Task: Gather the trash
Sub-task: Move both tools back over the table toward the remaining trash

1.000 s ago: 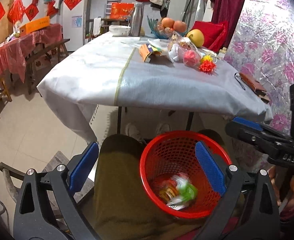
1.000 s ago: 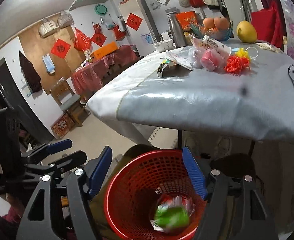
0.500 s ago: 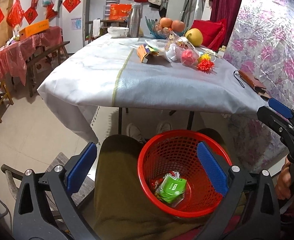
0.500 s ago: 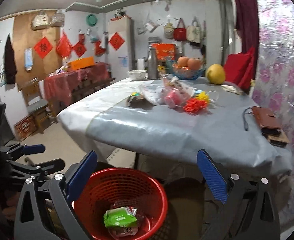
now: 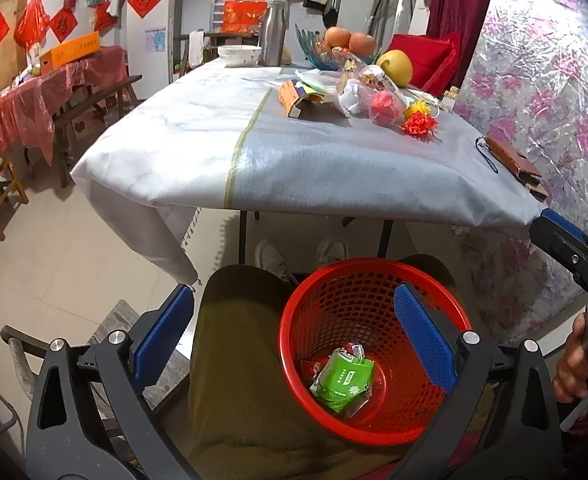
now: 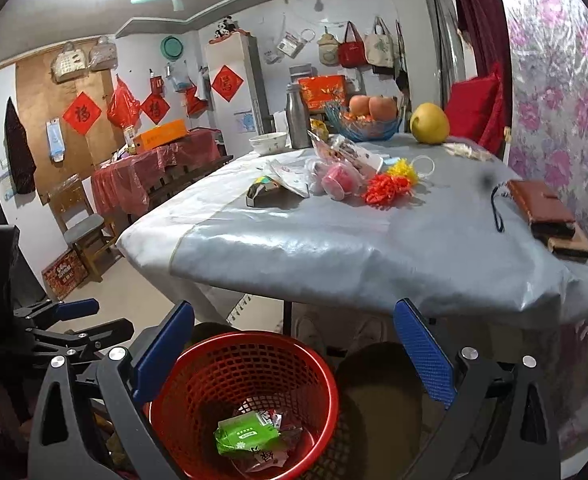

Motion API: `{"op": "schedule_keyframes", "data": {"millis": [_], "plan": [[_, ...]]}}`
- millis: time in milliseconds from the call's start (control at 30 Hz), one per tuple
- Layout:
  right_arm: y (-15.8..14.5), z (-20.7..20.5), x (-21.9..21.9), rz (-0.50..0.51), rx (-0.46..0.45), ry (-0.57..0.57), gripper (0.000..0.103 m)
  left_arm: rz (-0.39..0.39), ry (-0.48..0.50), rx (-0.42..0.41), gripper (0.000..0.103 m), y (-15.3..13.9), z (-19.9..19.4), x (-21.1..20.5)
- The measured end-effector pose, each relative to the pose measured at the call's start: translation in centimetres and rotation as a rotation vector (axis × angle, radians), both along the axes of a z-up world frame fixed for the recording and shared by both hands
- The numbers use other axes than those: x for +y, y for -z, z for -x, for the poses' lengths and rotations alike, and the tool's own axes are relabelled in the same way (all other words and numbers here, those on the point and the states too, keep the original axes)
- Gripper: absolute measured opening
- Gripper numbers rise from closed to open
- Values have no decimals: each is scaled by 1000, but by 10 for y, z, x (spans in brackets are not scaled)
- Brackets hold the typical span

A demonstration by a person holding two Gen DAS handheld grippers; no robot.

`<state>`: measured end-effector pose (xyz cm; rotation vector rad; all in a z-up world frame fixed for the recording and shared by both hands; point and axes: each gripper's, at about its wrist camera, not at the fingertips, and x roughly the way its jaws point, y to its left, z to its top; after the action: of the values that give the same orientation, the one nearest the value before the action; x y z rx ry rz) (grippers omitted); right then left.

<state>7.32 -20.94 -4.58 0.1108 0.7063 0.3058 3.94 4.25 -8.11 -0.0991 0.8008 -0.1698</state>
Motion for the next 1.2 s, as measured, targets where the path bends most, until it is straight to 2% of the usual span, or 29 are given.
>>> {"op": "schedule_keyframes", "data": {"millis": [300, 600, 833, 1033, 1200], "plan": [[21, -39, -23, -93, 78, 47, 98, 34, -25, 30, 96, -5, -59, 5], [44, -77, -50, -150, 124, 97, 98, 51, -34, 21, 96, -25, -158, 0], [54, -101, -64, -168, 142, 120, 98, -66, -26, 8, 96, -22, -236, -27], [58, -111, -71, -165, 143, 135, 98, -77, -14, 58, 96, -12, -296, -38], [63, -117, -73, -173, 152, 143, 98, -96, 8, 99, 96, 1, -317, -54]]}}
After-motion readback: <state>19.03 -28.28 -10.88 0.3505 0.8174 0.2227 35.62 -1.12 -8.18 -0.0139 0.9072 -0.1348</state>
